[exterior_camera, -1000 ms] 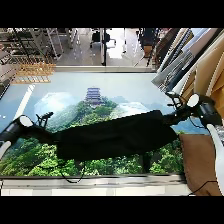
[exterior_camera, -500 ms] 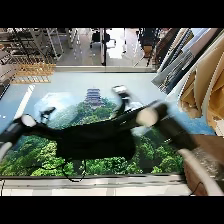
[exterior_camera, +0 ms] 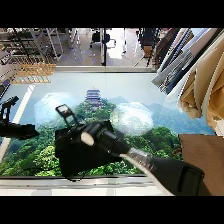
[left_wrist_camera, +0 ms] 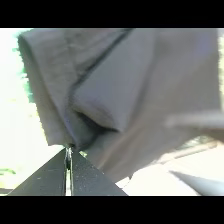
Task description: Fold the clothes and pants, and hang the long-sleeved shirts on hangers.
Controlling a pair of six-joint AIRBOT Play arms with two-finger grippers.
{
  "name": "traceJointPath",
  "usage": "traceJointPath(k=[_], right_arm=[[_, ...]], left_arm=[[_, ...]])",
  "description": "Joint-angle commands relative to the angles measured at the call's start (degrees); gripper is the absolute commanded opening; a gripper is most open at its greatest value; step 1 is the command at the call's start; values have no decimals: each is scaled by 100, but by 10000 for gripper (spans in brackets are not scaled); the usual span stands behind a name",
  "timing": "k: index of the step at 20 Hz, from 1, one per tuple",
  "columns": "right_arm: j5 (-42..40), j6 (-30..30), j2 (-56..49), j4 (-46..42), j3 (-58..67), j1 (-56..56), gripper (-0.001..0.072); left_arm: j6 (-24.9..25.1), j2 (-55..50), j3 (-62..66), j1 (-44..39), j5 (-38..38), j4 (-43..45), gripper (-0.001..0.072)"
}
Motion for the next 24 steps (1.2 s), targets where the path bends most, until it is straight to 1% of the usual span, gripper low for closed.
traceJointPath(k=[1, 3, 4, 5, 6, 8, 9, 11, 14, 17, 18, 20, 22, 23, 24], right_arm=[[2002, -162, 304, -616, 326, -1123, 501], [2712, -240, 750, -448, -160, -2140, 502], [2822, -378, 992, -221, -564, -2586, 502], [2879, -638, 1231, 210, -1086, -3034, 513], [2889, -960, 1403, 741, -1615, -3410, 553], [2835, -1740, 1488, 1945, -2662, -4050, 653], [2583, -2149, 1438, 2424, -3121, -4275, 669], [2083, -2870, 1213, 3139, -3659, -4551, 675], [1969, -3394, 522, 3624, -3576, -4599, 675], [2131, -3943, -153, 4494, -3344, -4391, 674], [2114, -4041, -321, 4721, -3254, -4253, 674], [2122, -4037, -616, 5007, -2964, -3901, 669], [2120, -3694, -940, 5099, -2503, -3471, 636], [2111, -3652, -1069, 5136, -2236, -3259, 538], [2079, -3652, -1147, 5152, -1945, -3038, 330]], left_arm=[[315, -199, -245, -317, -107, -772, 9], [334, -481, -601, -870, 245, -780, 10], [337, -640, -741, -1119, 321, -732, 10], [337, -820, -846, -1340, 343, -708, 10], [337, -1027, -916, -1550, 350, -671, 10], [332, -1445, -935, -1836, 452, -664, 10], [286, -1635, -935, -1904, 579, -671, 10], [101, -1847, -935, -1919, 852, -669, 10], [55, -1878, -935, -1808, 1357, -667, 10], [52, -1878, -935, -1703, 1738, -669, 9], [55, -1878, -933, -1685, 1853, -675, 9], [55, -1878, -933, -1687, 2041, -691, 9], [55, -1871, -933, -1687, 2074, -691, 9], [57, -1864, -933, -1687, 2072, -691, 9], [57, -1849, -933, -1687, 2055, -691, 9]])
